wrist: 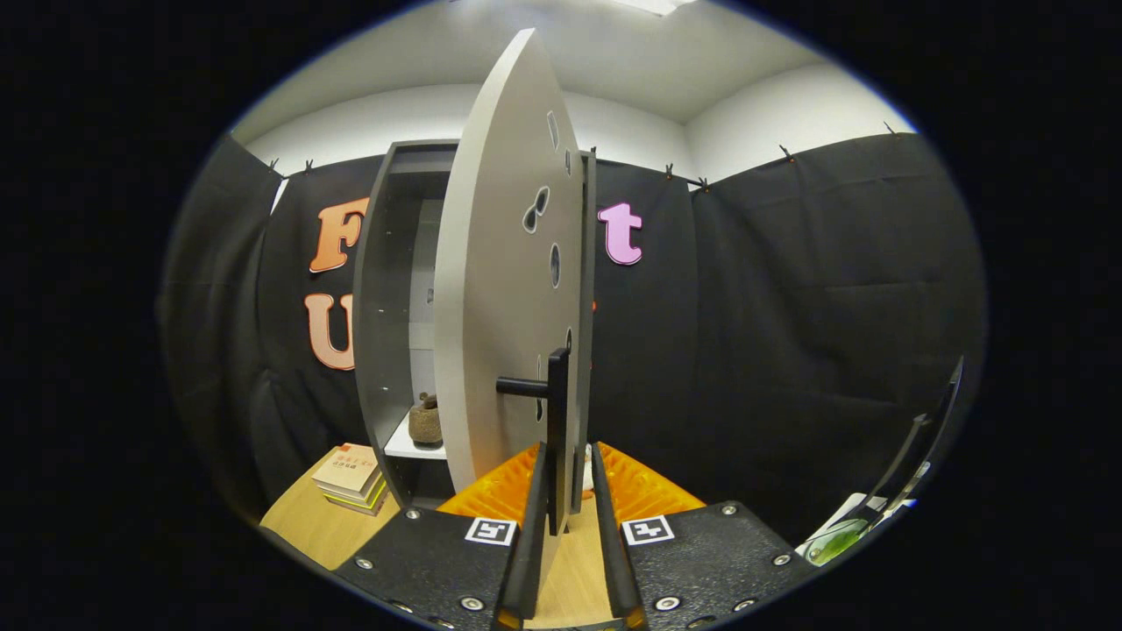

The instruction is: Open the shoe cabinet door, grab the shoes and put them into the shoe cabinet, then close the shoe cabinet door.

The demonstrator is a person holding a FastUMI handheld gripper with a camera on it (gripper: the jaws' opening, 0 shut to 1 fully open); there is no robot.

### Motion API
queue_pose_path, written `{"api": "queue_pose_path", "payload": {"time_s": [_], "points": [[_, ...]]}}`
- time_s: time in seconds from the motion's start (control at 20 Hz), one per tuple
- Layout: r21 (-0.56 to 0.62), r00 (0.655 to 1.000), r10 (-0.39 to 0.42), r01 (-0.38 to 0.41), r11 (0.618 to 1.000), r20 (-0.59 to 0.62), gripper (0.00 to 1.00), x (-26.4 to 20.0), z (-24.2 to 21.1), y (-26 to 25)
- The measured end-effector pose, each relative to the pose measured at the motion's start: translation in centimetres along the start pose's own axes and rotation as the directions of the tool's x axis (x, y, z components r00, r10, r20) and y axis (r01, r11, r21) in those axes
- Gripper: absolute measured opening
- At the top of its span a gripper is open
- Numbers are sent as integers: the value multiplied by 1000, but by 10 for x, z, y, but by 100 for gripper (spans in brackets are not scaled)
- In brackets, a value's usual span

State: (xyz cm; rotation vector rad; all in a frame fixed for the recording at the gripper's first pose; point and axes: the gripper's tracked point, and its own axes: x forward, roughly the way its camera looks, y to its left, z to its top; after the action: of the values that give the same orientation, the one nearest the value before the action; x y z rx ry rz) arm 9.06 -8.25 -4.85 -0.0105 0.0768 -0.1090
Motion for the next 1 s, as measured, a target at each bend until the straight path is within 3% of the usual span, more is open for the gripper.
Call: {"api": "queue_pose_path", "payload": {"time_s": [0.2, 1.0], "points": [[-84, 998, -62, 61, 995, -12, 31, 4, -7, -30], [50, 1000, -4, 4, 999, -7, 30, 0, -14, -84]]}}
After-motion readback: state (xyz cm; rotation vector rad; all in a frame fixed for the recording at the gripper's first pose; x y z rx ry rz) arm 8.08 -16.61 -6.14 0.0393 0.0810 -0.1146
